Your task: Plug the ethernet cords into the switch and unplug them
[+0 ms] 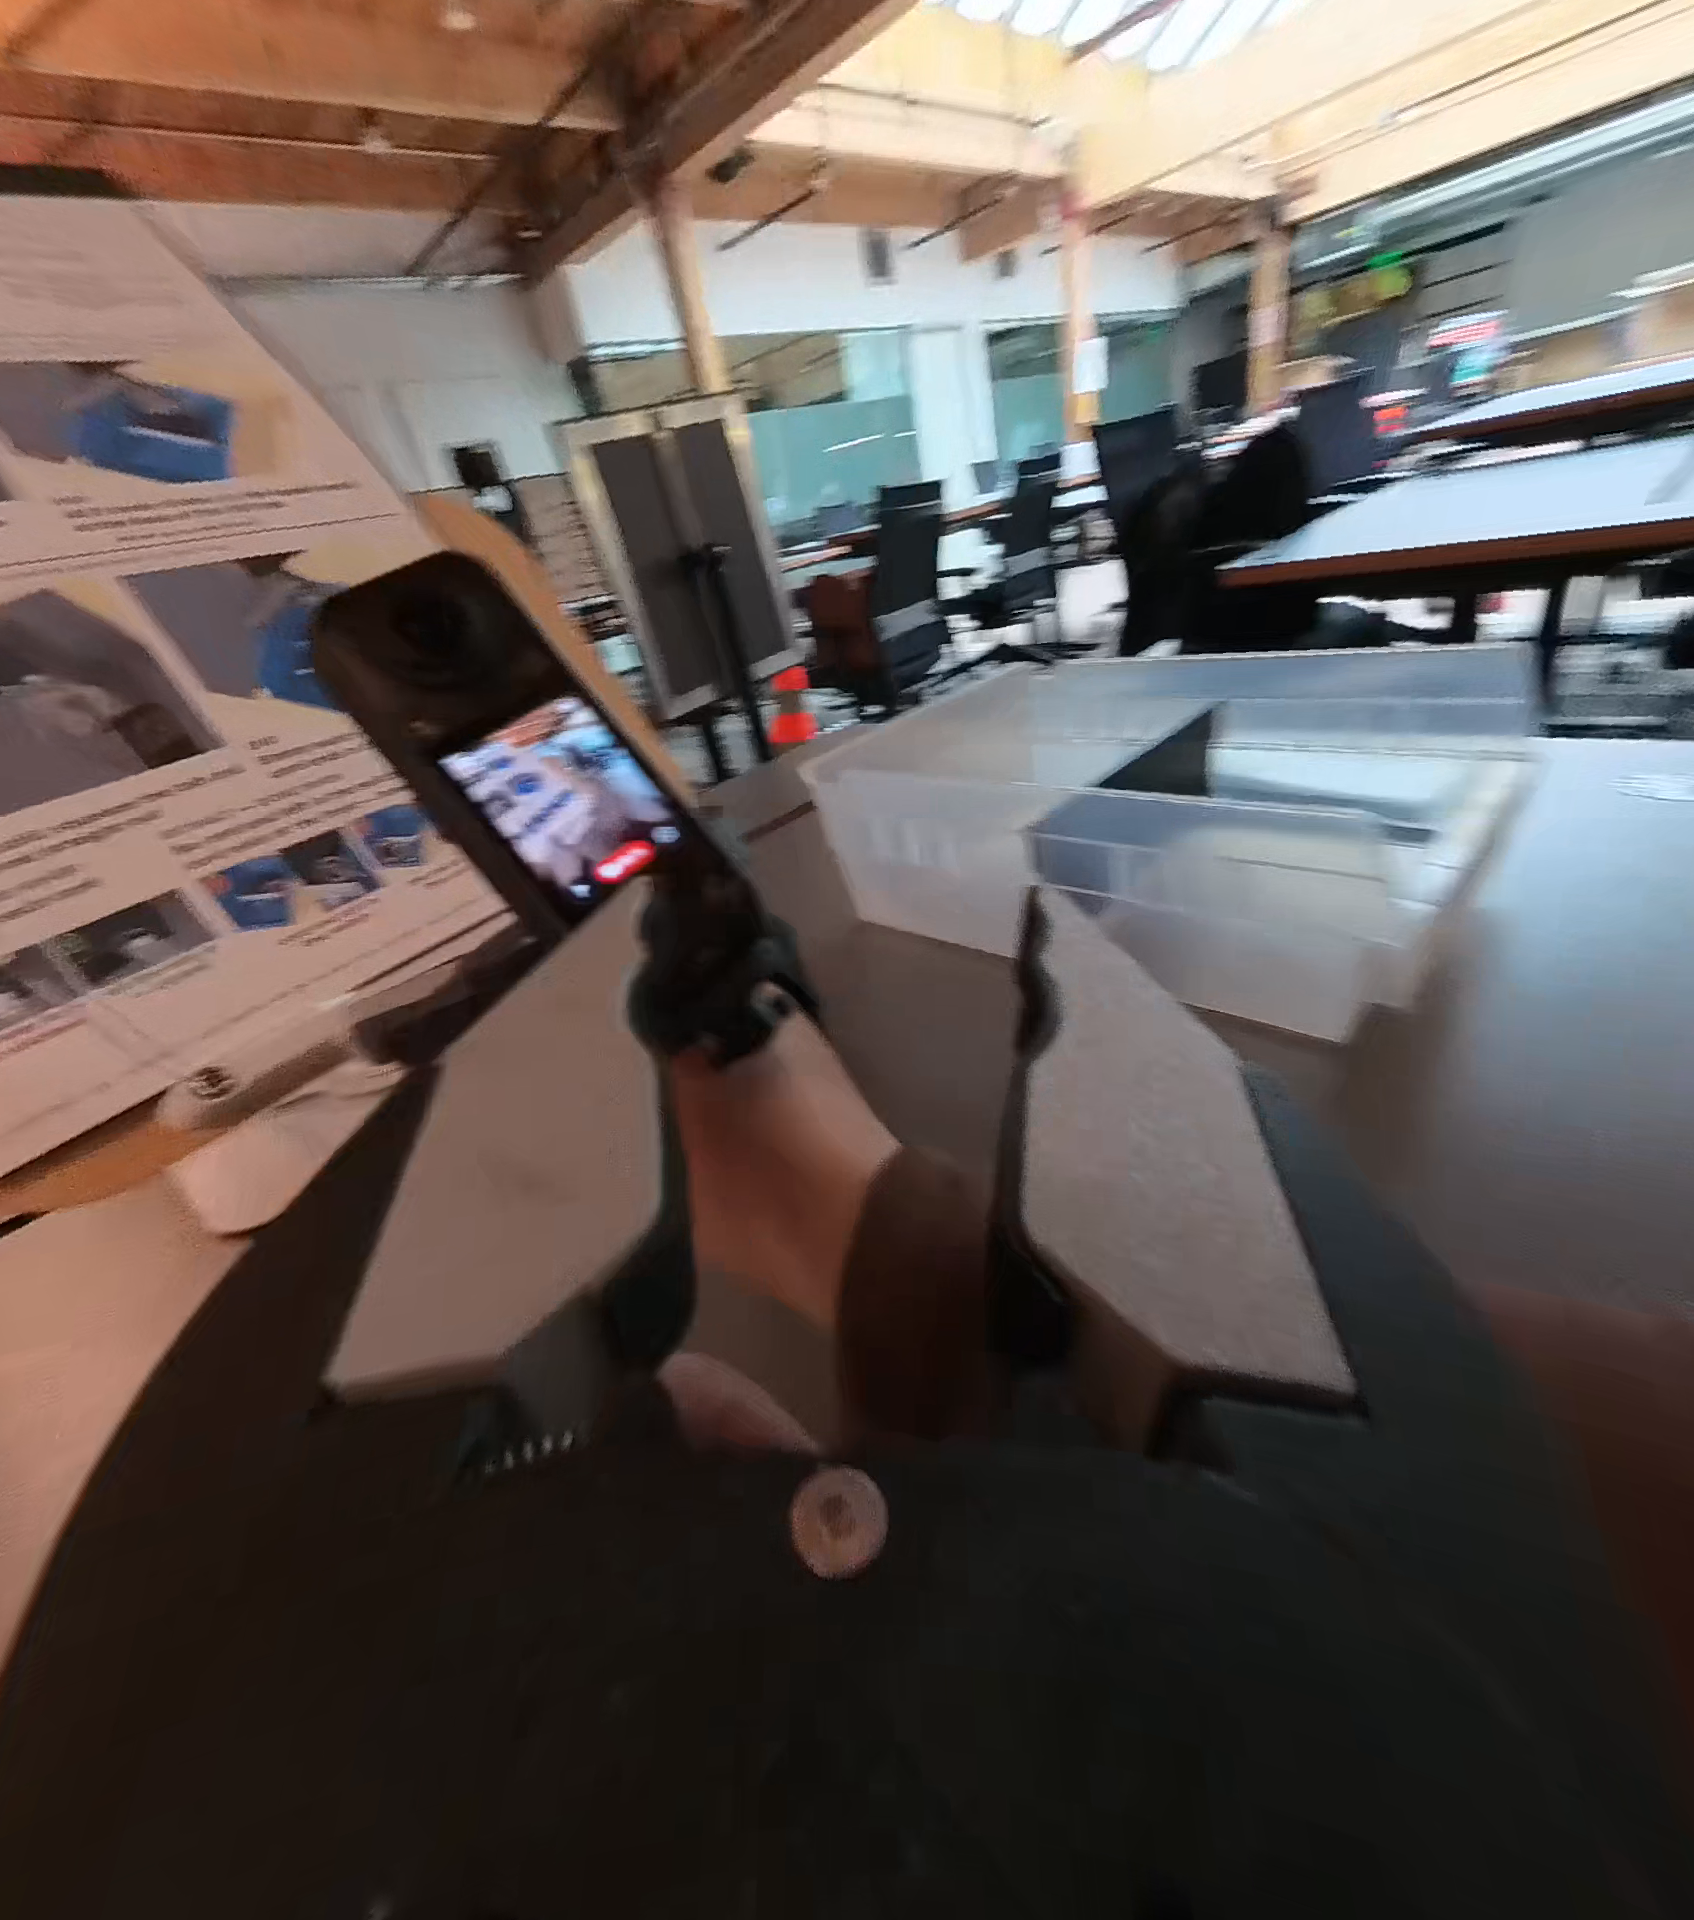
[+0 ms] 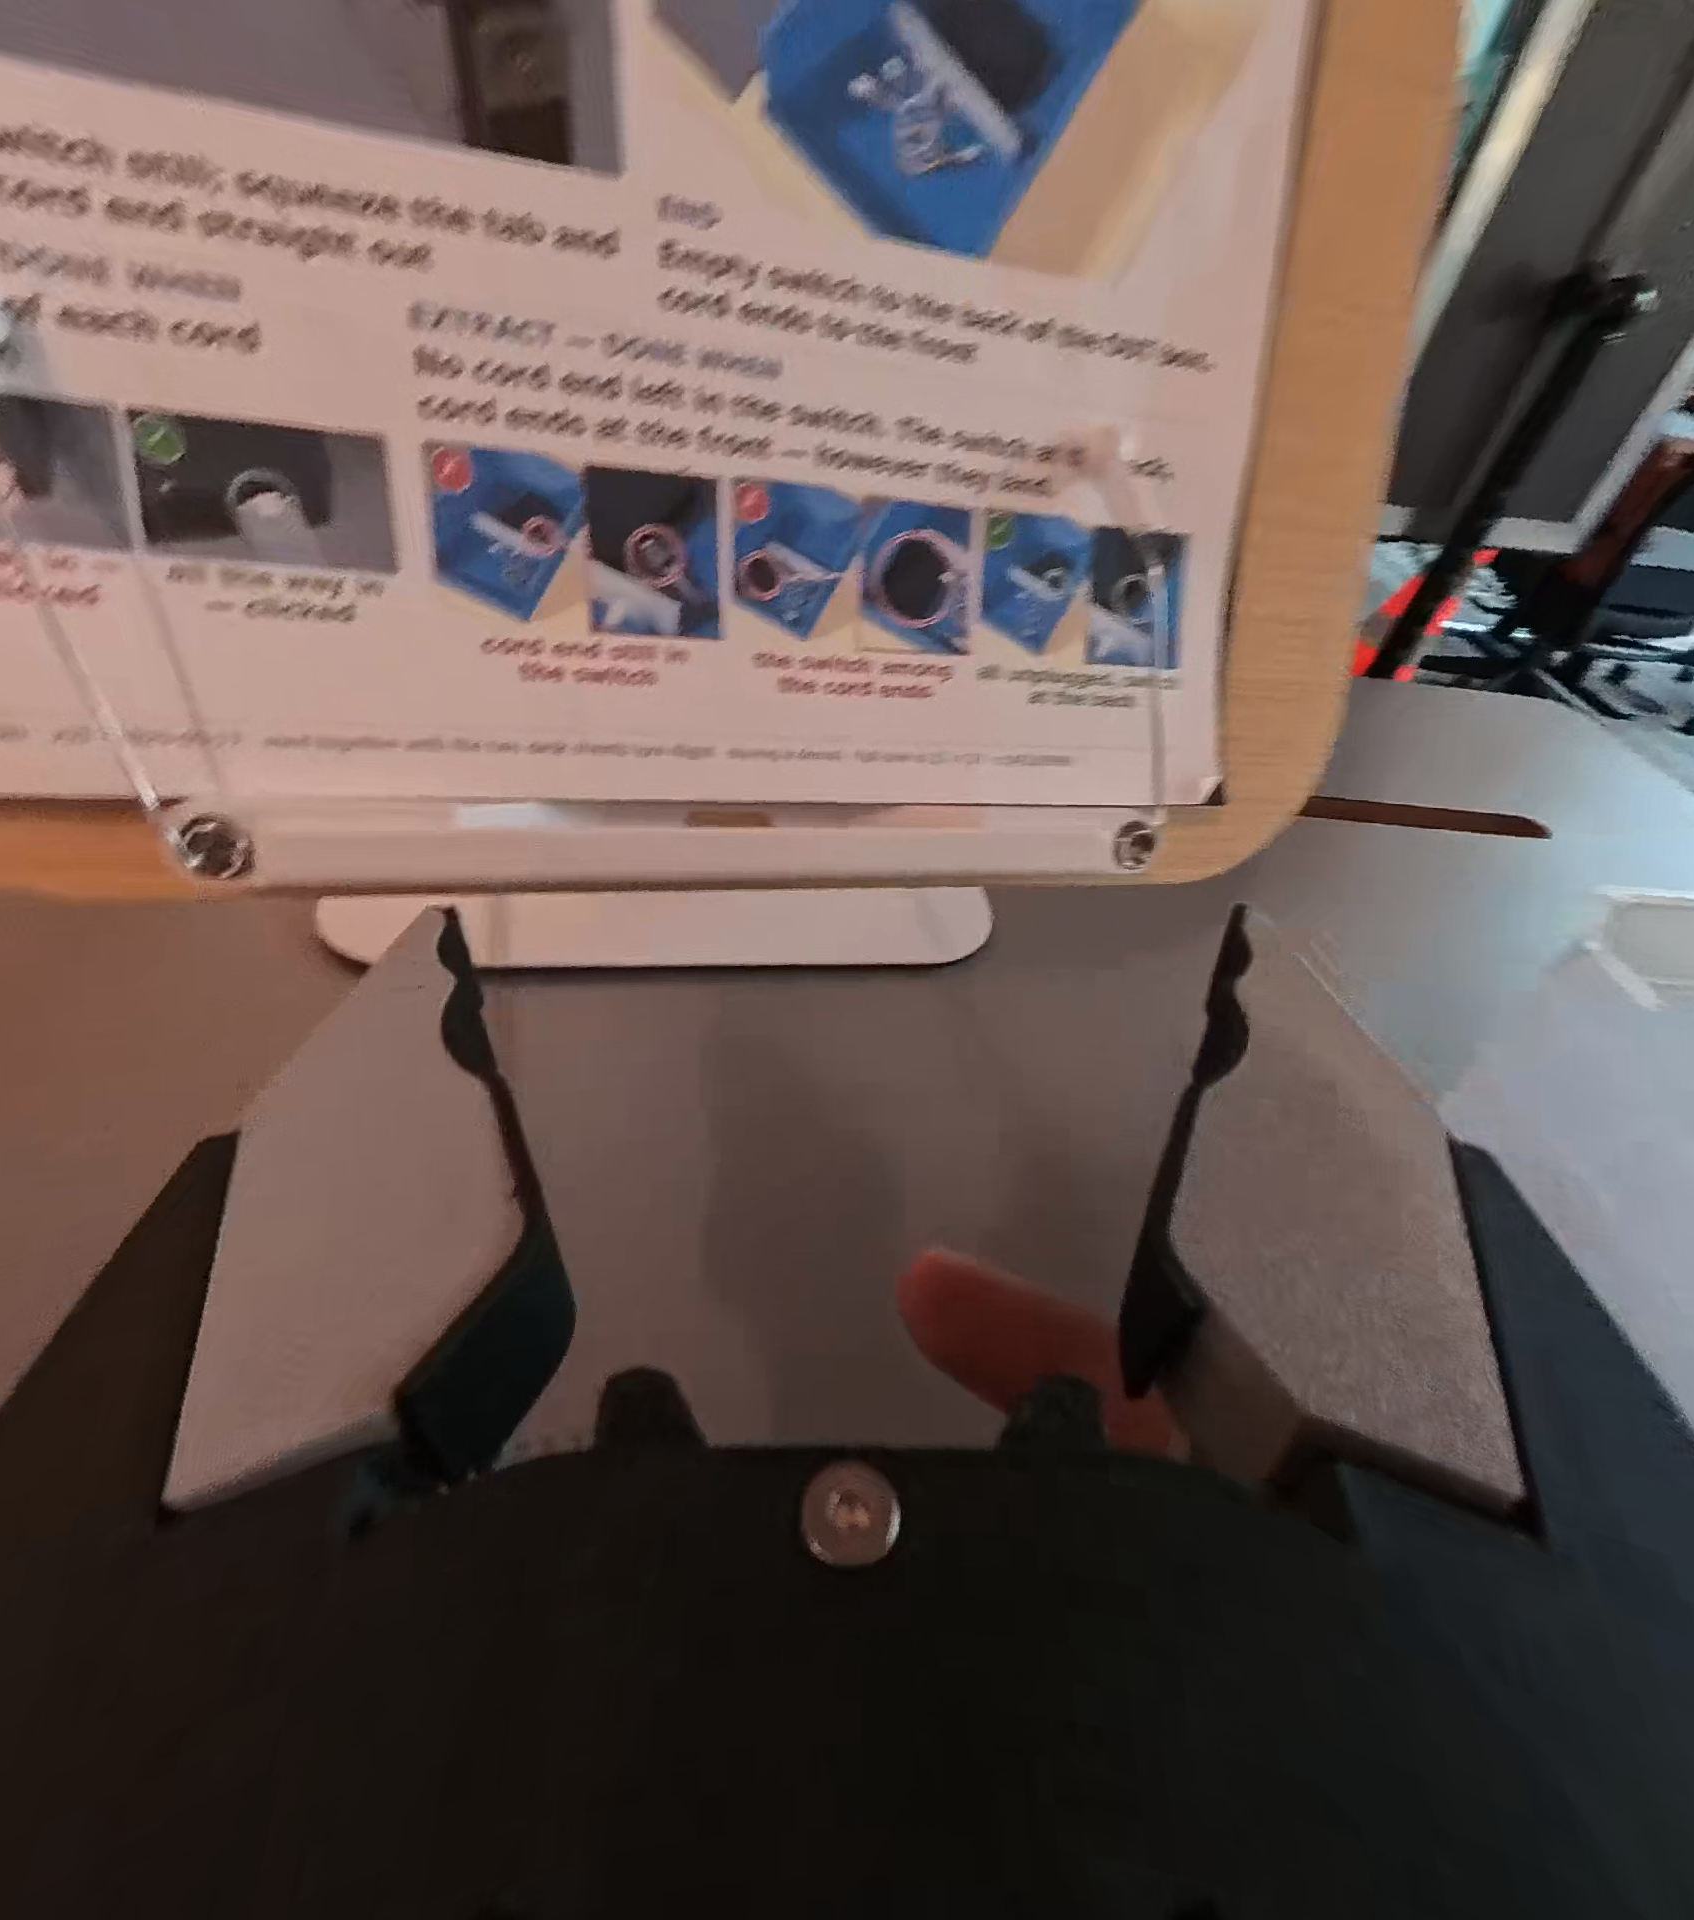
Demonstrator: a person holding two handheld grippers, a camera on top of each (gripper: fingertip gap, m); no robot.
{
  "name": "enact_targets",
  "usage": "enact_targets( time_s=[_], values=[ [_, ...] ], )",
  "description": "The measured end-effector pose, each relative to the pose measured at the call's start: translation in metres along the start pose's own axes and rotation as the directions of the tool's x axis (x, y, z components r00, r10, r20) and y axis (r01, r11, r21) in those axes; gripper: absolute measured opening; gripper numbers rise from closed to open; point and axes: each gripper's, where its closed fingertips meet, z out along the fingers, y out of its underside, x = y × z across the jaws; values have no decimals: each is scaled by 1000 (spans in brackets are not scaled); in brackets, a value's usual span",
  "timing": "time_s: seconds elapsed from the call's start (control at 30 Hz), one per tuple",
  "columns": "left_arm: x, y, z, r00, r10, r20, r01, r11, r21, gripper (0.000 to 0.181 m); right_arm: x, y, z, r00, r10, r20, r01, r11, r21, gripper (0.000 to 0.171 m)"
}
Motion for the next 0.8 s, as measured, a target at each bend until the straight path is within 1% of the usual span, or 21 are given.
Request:
enact_targets(
  time_s=[0.03,0.07,0.13,0.17,0.23,0.27,0.3,0.37,0.43,0.47,0.5,0.57,0.6,0.67,0.8],
  values=[
    [7,-2,-11,998,-12,-66,12,1000,-2,48,-3,2,1,1000,-17,12,17,1000,-10,140],
    [8,-4,-21,993,-41,-113,38,999,-30,42,-6,4,1,999,-37,19,37,999,-14,140],
    [-3,-7,-41,979,-116,-167,95,987,-132,51,-12,5,1,997,-65,39,66,998,-15,140],
    [-15,-10,-53,972,-159,-175,126,974,-186,59,-15,5,0,996,-73,51,73,997,-15,140],
    [-49,-16,-77,956,-236,-174,182,943,-280,67,-21,5,-1,994,-67,81,68,998,-16,140],
    [-73,-17,-89,958,-240,-157,178,928,-328,69,-24,5,-2,994,-54,97,56,998,-19,140],
    [-105,-17,-100,971,-213,-109,159,915,-372,70,-27,5,-3,993,-39,114,42,999,-23,140],
    [-186,-16,-123,990,-135,50,143,890,-434,64,-34,7,-5,989,-16,149,22,999,-37,138],
    [-262,-5,-149,974,-109,199,198,836,-512,63,-38,10,-5,986,-4,168,14,998,-56,138],
    [-293,10,-164,959,-118,258,251,778,-576,63,-39,10,-6,985,-2,171,12,998,-59,138],
    [-319,31,-179,941,-125,314,308,697,-647,62,-40,10,-6,985,-1,172,11,998,-58,138],
    [-355,75,-209,902,-127,413,416,516,-749,74,-40,9,-7,985,-2,173,11,999,-53,139],
    [-363,95,-220,885,-142,444,459,433,-776,77,-41,8,-7,985,-3,173,12,999,-51,138],
    [-369,126,-231,861,-171,480,509,297,-808,86,-41,8,-7,985,-6,173,15,999,-49,138],
    [-390,174,-251,878,-17,478,478,75,-875,95,-41,11,-5,985,-6,171,17,998,-60,138]
  ],
)
